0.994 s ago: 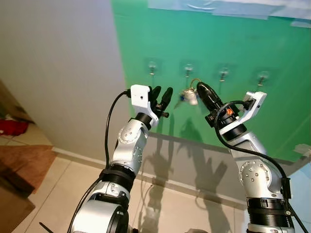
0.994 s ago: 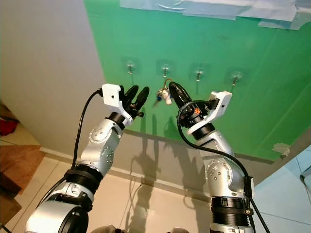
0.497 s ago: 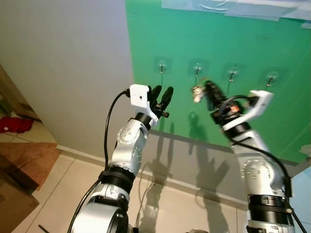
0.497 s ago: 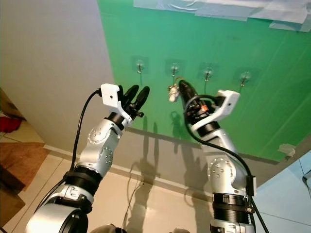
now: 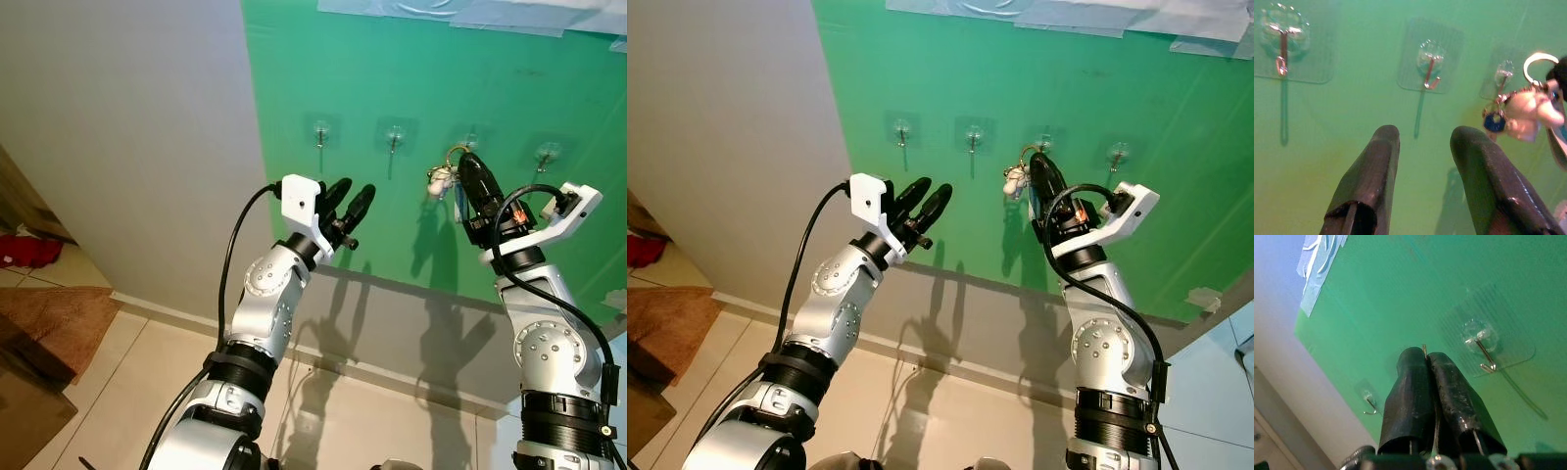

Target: Hang keys on a hook

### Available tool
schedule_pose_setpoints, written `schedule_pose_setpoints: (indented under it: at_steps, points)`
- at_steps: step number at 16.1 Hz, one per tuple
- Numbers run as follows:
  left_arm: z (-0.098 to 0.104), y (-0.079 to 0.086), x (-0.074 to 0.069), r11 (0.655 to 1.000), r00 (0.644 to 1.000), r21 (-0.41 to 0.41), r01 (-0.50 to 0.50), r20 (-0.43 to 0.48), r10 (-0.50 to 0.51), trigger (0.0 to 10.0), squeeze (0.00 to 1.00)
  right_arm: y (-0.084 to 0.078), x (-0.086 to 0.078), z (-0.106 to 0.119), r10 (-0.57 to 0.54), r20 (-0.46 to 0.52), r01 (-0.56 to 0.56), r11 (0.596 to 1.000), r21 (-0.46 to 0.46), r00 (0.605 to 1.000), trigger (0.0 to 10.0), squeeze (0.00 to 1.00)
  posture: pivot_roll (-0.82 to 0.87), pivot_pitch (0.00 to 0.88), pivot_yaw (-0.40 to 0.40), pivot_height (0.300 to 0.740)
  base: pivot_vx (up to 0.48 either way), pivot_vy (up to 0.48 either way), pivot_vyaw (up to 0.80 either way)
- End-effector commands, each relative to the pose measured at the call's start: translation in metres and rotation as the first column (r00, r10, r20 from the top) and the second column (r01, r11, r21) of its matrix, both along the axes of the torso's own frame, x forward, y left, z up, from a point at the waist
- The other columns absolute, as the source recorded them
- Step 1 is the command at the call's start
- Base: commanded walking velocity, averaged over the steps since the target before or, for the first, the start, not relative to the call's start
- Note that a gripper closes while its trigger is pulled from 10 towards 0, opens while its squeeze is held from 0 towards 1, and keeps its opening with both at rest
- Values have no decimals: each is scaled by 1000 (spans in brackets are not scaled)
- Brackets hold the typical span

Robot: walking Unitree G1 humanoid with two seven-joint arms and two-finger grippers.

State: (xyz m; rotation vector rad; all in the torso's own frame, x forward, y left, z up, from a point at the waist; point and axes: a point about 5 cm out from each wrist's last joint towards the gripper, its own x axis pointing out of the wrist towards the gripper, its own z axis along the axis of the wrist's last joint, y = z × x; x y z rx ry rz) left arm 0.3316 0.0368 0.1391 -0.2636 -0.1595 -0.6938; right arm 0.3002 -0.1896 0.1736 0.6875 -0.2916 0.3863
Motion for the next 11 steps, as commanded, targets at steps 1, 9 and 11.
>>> schedule_pose_setpoints:
  at_steps: [1,9,11]
  points:
    - [5,-8,-3,999,999,14,32,25,-32,10000,0,-3,5,8,-16,11,16,1000,17,1000,10000,0,-148,20,18,740,0,0,0]
    - [7,-10,-5,999,998,19,44,36,-44,10000,0,-15,13,5,-115,-69,115,993,1,991,10000,0,-142,22,2,740,0,0,0]
    - [8,-10,-6,999,998,24,43,41,-44,10000,0,-16,14,5,-114,-74,114,994,-2,991,10000,0,-141,19,3,740,0,0,0]
